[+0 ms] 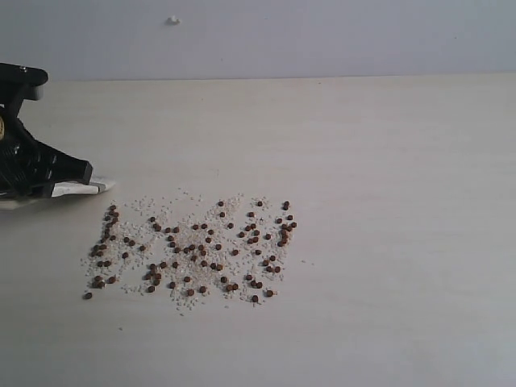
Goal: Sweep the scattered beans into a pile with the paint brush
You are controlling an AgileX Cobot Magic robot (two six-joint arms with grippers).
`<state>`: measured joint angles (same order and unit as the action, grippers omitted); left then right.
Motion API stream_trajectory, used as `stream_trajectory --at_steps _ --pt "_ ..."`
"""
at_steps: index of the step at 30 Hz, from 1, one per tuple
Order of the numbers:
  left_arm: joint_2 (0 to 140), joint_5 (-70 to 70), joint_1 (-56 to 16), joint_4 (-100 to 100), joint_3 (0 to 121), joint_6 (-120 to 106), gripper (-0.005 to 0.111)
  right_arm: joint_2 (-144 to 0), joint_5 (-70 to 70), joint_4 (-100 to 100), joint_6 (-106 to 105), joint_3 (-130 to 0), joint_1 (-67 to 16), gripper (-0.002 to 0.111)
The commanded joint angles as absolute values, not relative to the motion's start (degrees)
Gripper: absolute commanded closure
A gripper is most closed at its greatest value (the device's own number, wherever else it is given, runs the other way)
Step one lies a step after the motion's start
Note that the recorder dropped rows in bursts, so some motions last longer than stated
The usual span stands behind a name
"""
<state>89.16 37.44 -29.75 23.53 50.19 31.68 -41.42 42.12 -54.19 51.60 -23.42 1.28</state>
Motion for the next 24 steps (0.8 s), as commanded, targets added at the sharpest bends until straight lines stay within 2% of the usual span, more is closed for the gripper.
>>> stream_trajectory --at_steps 1,4,6,14,19,24 --pt "88.6 37.6 -29.7 23.0 50.7 31.5 0.107 -63.4 57.1 -68.8 49.8 -29.7 1.4 0.108" --pt "88.6 37.6 -29.7 23.0 50.7 31.5 0.107 -75.4 68.5 -71.8 39.8 -32.5 1.3 0.104" --pt "88.6 37.6 -29.7 23.0 50.7 31.5 0.107 -81.9 70.0 -71.9 34.6 -34.2 -0.5 0.100" --pt "88.6 37.6 -29.7 22.3 50.7 31.5 0.107 -98.2 48.5 -70.9 17.8 -43.9 -18.1 0.094" --pt "88.6 37.1 -29.7 21.2 50.7 31.5 0.107 -105.0 46.3 -70.2 18.1 -51.4 -24.9 0.093" --pt "88.6 37.1 -29.7 20.9 50.7 31.5 0.107 -109.8 45.9 -70.3 18.1 -55.8 -27.3 0.074"
